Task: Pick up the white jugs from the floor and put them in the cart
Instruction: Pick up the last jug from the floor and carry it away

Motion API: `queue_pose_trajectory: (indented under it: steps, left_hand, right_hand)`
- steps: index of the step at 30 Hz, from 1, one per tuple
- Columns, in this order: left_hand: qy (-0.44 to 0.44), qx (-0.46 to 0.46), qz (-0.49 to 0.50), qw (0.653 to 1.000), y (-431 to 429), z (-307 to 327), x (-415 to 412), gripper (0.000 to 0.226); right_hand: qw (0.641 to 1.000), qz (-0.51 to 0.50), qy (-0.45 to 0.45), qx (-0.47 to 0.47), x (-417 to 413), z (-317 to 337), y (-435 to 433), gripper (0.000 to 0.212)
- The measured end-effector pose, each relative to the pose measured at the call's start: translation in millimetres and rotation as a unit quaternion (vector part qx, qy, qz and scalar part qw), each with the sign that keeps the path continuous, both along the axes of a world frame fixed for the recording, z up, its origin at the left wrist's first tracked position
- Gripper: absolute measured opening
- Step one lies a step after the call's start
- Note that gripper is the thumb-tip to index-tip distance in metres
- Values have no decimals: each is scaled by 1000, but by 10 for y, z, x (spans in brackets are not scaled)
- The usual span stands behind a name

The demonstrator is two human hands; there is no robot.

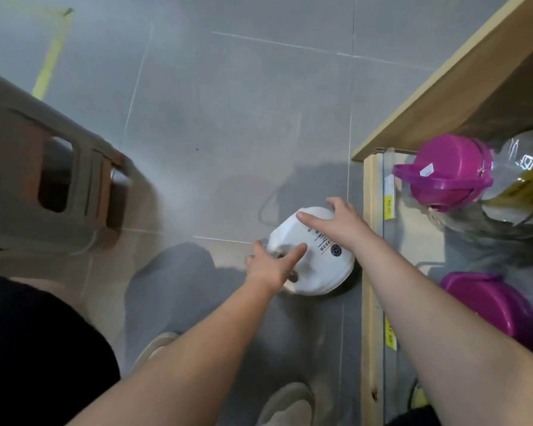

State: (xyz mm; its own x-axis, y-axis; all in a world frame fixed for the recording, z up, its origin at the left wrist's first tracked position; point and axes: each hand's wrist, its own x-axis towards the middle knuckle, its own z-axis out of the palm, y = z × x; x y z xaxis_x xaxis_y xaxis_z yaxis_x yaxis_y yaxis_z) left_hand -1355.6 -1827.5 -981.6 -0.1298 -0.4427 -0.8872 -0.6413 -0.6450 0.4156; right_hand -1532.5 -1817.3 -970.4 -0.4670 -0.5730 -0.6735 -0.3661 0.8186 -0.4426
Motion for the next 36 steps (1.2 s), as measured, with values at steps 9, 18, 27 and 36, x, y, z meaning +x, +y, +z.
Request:
queue_pose_trajectory:
  steps: [9,18,27,36]
  left_hand:
    - [34,84,127,988,53,-270,-174,82]
    - [-21,-92,-91,991,-599,-256,-44,104]
    - [7,-32,-117,993,-751,-385,69,109]
    - [39,-82,-111,990,-668,-325,154,127]
  right_hand:
    - [997,-18,-11,75,-150,-370,37,121]
    - [972,-163,-95,143,226,-376,211,134]
    - [942,-255,-191,105,344,-469,284,142]
    - [938,-299,-174,-27,426,-371,324,126]
